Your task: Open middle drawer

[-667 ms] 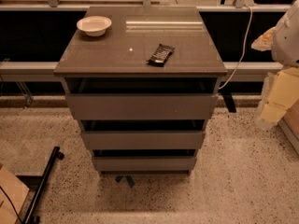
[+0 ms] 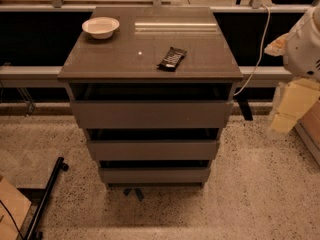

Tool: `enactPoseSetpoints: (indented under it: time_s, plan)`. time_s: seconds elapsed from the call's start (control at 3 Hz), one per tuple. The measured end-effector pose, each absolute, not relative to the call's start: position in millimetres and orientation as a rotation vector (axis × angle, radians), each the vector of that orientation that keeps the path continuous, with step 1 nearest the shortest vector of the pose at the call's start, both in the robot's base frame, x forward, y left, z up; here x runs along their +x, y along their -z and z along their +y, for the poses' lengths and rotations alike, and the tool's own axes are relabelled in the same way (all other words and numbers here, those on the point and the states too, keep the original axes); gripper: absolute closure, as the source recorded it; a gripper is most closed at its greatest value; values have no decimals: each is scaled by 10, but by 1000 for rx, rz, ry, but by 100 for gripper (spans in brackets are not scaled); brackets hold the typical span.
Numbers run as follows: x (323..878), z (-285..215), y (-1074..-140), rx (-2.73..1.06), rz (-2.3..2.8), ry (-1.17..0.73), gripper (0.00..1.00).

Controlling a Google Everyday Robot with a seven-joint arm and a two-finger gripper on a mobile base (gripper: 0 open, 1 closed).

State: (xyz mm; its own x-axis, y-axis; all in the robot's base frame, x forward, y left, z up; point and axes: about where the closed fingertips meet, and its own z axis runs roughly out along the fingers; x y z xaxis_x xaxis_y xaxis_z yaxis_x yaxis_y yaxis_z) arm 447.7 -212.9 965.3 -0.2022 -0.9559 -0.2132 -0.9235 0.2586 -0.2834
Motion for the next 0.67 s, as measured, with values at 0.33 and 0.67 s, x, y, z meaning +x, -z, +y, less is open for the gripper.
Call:
enactPoseSetpoints:
  time_s: [0.33, 0.67]
  plan:
    - [4668, -2193, -9278, -1657, 2192, 133, 0]
    - [4787, -2183, -9261, -1622, 2161, 160, 0]
